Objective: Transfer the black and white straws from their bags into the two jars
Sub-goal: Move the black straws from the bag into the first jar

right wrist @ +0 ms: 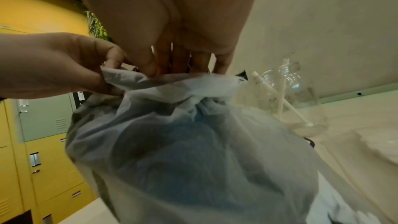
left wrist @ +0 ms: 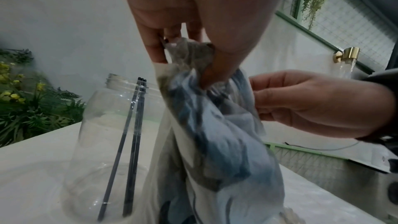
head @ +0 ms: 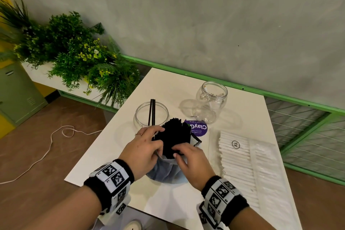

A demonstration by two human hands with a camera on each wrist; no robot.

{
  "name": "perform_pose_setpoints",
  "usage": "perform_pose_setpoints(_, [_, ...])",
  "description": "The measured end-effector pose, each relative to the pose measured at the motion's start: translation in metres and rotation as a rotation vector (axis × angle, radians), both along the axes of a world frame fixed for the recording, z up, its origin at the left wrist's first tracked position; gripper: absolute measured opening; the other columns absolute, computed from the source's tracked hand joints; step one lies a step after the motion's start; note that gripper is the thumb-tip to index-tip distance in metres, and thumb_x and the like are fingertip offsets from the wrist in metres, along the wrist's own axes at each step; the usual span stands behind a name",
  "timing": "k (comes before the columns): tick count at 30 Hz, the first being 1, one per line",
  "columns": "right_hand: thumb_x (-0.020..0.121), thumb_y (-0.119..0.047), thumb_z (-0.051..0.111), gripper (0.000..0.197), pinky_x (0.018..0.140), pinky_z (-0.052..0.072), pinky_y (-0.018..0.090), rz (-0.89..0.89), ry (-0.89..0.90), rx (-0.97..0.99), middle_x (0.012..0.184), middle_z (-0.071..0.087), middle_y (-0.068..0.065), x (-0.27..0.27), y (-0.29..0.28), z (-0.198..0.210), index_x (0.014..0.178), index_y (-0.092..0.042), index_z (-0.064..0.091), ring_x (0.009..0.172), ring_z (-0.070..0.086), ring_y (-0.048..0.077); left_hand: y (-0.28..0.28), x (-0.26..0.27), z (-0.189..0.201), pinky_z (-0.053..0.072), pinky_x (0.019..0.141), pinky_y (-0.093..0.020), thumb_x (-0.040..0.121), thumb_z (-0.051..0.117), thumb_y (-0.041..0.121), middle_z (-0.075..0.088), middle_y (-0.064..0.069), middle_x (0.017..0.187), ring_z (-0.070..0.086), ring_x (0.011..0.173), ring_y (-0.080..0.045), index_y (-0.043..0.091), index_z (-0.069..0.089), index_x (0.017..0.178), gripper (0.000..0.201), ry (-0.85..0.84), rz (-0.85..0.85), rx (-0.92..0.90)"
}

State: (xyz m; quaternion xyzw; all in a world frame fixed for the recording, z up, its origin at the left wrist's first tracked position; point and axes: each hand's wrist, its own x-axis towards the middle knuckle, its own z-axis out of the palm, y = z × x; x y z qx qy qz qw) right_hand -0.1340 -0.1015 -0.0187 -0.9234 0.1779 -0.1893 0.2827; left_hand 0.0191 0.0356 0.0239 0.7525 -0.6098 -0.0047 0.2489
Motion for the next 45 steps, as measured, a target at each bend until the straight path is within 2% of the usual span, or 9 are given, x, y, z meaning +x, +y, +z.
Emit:
perform_pose_setpoints(3, [0.079,-0.062,0.030,0.058,0.105,0.028,0.040,0.059,0.222,-0.014,0.117,0.059,-0.018,0.002,-0.006,0.008,0.117,-0.032,0.061,0.109,0.053,0.002,0.012,-0.001,0.004,0.048,0.086,-0.034,0.057,0.058,0.041,0.025,0.003,0.149,0.031,0.130,-0.026,0.036,0.053,0.093,0.036,-0.039,-0.034,0.160])
perform_pose_setpoints(6, [0.066,-0.079,0.039,0.074,0.108,0.015,0.033,0.112,0.268,0.063,0.123,0.050,-0.019,0.000,-0.011,0.012,0.123,-0.035,0.056,0.116,0.046,0.000,0.017,-0.003,-0.003,0.052,0.085,-0.037,0.054,0.071,0.034,0.011,-0.003,0.154,0.035,0.128,-0.031,0.033,0.044,0.113,0.065,-0.145,0.002,0.345])
perform_pose_setpoints(9, [0.063,-0.070,0.045,0.065,0.105,0.018,0.032,0.130,0.297,-0.022,0.113,0.053,-0.017,-0.001,-0.011,0.010,0.114,-0.031,0.058,0.109,0.049,0.005,0.015,-0.004,-0.004,0.056,0.059,-0.031,0.047,0.082,0.020,0.025,-0.004,0.148,0.059,0.091,-0.028,0.031,0.046,0.105,0.069,-0.165,0.087,0.293])
perform_pose_setpoints(15, [0.072,-0.020,0.047,0.014,0.072,0.030,0.028,0.171,0.068,-0.344,0.083,0.050,-0.006,0.000,0.006,-0.003,0.084,-0.026,0.044,0.074,0.046,0.015,0.007,-0.006,-0.008,0.043,0.043,-0.028,0.058,0.078,0.012,0.037,0.007,0.132,0.059,0.063,-0.021,0.029,0.037,0.085,0.052,-0.115,0.161,0.074])
perform_pose_setpoints(22, [0.089,-0.041,0.052,0.023,0.080,0.035,0.028,0.204,0.067,-0.225,0.097,0.049,-0.003,-0.014,0.002,0.002,0.090,-0.023,0.067,0.089,0.043,0.015,0.008,-0.004,-0.012,0.050,0.063,-0.031,0.066,0.066,0.017,0.029,0.017,0.142,0.057,0.096,-0.019,0.034,0.039,0.074,0.033,0.085,0.175,0.067])
perform_pose_setpoints(24, [0.094,-0.042,0.043,0.034,0.080,0.040,0.034,0.155,0.053,-0.122,0.093,0.051,-0.004,-0.013,-0.001,0.003,0.084,-0.021,0.068,0.087,0.044,0.016,0.013,-0.008,-0.008,0.050,0.076,-0.032,0.068,0.060,0.041,0.026,0.017,0.143,0.053,0.106,-0.015,0.036,0.047,0.086,0.022,0.192,0.201,0.035])
perform_pose_setpoints(29, [0.090,-0.036,0.048,0.029,0.074,0.048,0.038,0.105,0.024,-0.018,0.088,0.060,-0.002,-0.005,-0.004,0.001,0.085,-0.016,0.069,0.080,0.056,0.017,0.009,-0.012,0.002,0.041,0.090,-0.029,0.074,0.071,0.052,0.029,0.000,0.138,0.044,0.105,-0.013,0.025,0.029,0.132,0.076,0.695,0.564,-0.076])
perform_pose_setpoints(34, [0.074,-0.048,0.059,0.052,0.088,0.040,0.020,0.061,0.059,0.020,0.113,0.054,-0.002,0.001,-0.003,0.004,0.114,-0.015,0.060,0.103,0.052,0.013,0.001,-0.005,-0.003,0.057,0.064,-0.047,0.071,0.080,0.031,0.046,-0.003,0.132,0.055,0.105,-0.028,0.045,0.007,0.136,0.099,1.224,0.644,0.197])
perform_pose_setpoints(45, [0.079,-0.041,0.067,0.068,0.104,0.034,0.032,0.059,0.273,-0.024,0.135,0.050,-0.002,0.012,0.002,0.011,0.138,-0.020,0.042,0.124,0.044,0.020,-0.003,-0.019,0.008,0.049,0.062,-0.027,0.081,0.058,0.003,0.064,-0.004,0.093,0.062,0.072,-0.017,0.036,-0.006,0.147,0.099,0.905,0.404,0.189])
